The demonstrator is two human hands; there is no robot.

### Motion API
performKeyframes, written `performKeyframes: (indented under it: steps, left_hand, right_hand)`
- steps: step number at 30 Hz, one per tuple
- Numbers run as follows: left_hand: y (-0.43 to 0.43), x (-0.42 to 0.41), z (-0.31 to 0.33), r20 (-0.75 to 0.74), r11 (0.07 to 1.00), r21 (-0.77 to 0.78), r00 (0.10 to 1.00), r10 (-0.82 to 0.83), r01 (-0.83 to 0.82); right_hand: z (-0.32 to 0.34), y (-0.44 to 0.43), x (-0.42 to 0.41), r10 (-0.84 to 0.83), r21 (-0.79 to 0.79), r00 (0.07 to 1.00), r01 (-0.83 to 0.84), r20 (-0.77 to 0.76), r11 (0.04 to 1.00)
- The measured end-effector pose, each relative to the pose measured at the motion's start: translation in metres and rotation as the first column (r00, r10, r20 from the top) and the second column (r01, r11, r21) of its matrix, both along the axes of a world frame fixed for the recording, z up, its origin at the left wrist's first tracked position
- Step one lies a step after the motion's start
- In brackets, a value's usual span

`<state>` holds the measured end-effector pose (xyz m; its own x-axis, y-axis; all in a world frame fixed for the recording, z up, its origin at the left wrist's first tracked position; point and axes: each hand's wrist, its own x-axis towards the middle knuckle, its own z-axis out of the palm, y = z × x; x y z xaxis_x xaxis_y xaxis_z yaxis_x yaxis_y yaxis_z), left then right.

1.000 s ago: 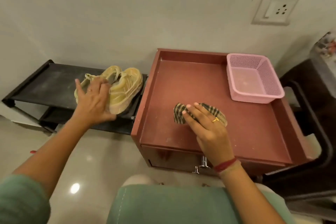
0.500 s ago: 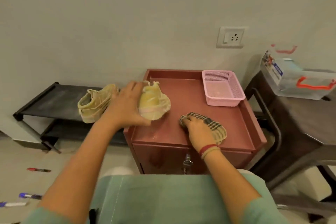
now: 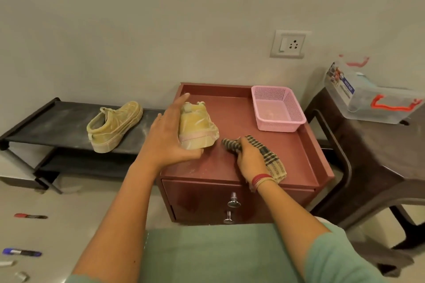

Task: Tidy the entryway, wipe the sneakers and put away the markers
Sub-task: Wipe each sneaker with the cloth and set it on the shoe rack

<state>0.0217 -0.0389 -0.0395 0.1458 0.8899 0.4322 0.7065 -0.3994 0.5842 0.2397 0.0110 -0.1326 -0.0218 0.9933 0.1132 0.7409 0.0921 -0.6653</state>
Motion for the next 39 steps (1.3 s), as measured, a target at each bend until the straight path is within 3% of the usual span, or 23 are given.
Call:
performKeyframes:
  steps: [3,6,8,11,15,17,21,25,26,29,34,37,39]
  left_hand:
    - [0.008,0.006,0.003,-0.020,0.997,0.073,1.000,-0.005,0.007]
    - [0.012,0.010,0.002,0.024,0.992,0.123,1.000,-0.016,0.013]
    - [0.015,0.010,-0.002,0.047,0.988,0.155,0.999,-0.021,0.014]
    - [0.017,0.009,-0.003,0.005,0.986,0.166,1.000,0.007,-0.008]
    - [0.016,0.012,-0.001,-0.061,0.982,0.185,0.998,-0.031,0.042]
    - [0.013,0.010,0.000,-0.075,0.982,0.185,0.997,-0.036,0.049]
    - [0.010,0.004,0.001,-0.080,0.984,0.170,0.996,-0.031,0.045]
    - [0.008,-0.001,-0.001,-0.066,0.986,0.162,0.997,-0.026,0.036]
    - [0.007,-0.001,-0.001,-0.061,0.987,0.155,0.998,-0.023,0.032]
    - [0.005,0.000,0.002,-0.052,0.989,0.142,0.998,-0.038,0.045]
    - [0.005,-0.004,0.000,-0.069,0.986,0.161,0.997,-0.037,0.048]
    - [0.003,0.000,0.003,-0.053,0.989,0.141,0.998,-0.037,0.044]
    - [0.003,0.000,0.002,-0.050,0.988,0.144,0.998,-0.038,0.045]
  right_hand:
    - [0.026,0.011,-0.002,-0.187,0.087,0.912,0.233,-0.364,0.969]
    - [0.060,0.008,-0.001,-0.085,0.295,0.861,0.263,-0.502,0.919]
    - [0.076,-0.003,-0.002,0.028,0.462,0.911,0.182,-0.412,0.868]
    - [0.086,-0.020,-0.011,0.203,0.672,0.971,-0.066,-0.127,0.738]
    - [0.085,-0.031,-0.037,0.389,0.656,0.871,-0.485,0.301,0.578]
    - [0.082,-0.031,-0.040,0.411,0.600,0.814,-0.581,0.411,0.550]
    - [0.088,-0.020,-0.032,0.320,0.592,0.904,-0.429,0.285,0.682]
    - [0.085,-0.041,-0.049,0.475,0.561,0.765,-0.643,0.436,0.521]
    - [0.086,-0.038,-0.047,0.469,0.551,0.761,-0.649,0.448,0.525]
    - [0.091,-0.022,-0.036,0.344,0.595,0.892,-0.452,0.293,0.665]
    - [0.085,-0.042,-0.050,0.460,0.558,0.782,-0.623,0.421,0.548]
    - [0.094,-0.024,-0.043,0.347,0.582,0.895,-0.446,0.280,0.680]
    - [0.094,-0.028,-0.047,0.348,0.593,0.883,-0.469,0.314,0.655]
